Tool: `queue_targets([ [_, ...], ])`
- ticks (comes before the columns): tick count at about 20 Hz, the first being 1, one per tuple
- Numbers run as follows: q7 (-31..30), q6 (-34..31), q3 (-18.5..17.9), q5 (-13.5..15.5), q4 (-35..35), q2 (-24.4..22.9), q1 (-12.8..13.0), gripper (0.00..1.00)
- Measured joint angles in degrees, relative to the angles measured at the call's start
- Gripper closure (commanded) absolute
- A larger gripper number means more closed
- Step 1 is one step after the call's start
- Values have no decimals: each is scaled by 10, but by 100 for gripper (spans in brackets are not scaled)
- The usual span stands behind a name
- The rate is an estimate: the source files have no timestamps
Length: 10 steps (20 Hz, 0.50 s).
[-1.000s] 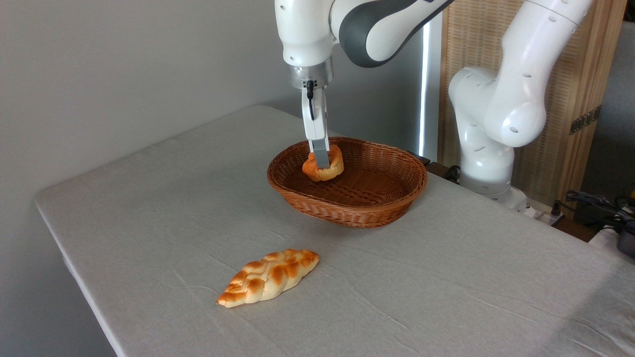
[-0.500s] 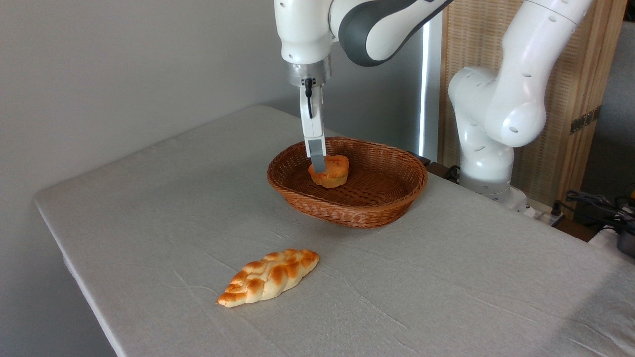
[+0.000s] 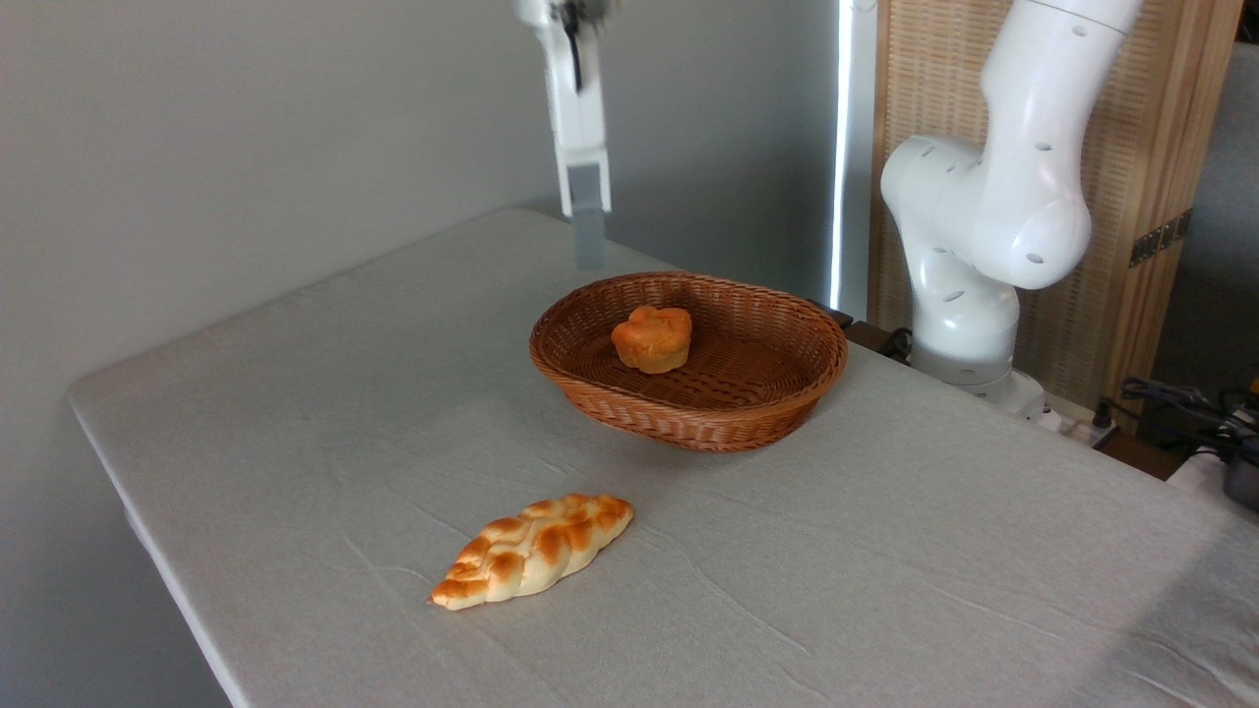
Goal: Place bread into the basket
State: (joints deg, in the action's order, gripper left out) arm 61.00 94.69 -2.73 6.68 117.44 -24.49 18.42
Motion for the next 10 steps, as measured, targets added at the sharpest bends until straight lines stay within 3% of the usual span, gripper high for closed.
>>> queue_targets([
  [5, -84, -9, 1, -13, -124, 105, -14, 0],
  [10, -101, -9, 10, 2, -200, 172, -80, 0],
])
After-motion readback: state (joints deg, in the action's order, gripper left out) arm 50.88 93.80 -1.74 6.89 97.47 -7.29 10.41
